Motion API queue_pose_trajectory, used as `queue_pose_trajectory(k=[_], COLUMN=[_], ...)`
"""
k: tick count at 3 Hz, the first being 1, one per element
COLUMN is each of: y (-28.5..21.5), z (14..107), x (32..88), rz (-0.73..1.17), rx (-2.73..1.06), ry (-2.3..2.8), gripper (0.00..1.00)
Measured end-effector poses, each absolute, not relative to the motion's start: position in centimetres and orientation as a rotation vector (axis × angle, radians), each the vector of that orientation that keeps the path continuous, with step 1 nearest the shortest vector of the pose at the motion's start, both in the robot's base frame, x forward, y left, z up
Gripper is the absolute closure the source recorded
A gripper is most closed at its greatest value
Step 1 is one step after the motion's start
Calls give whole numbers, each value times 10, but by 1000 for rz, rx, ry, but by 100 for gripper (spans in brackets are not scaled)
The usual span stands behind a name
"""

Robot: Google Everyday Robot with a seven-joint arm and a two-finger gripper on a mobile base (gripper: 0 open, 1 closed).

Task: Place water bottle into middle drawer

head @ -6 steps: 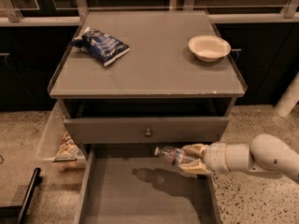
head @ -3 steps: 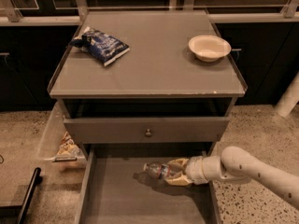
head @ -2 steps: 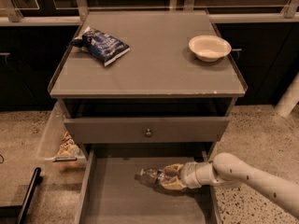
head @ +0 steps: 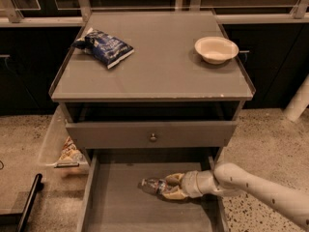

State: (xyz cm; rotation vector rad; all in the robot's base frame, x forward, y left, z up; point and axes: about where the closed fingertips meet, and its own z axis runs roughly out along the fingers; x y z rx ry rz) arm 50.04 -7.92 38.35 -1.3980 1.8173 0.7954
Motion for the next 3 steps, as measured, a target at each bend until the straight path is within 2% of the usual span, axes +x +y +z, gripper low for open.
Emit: queue_pose_trajectory(k=[3], y=[-79], z=[383], x=[500], rz=[796], rx=[-1398], ry=[1817], gripper=[12])
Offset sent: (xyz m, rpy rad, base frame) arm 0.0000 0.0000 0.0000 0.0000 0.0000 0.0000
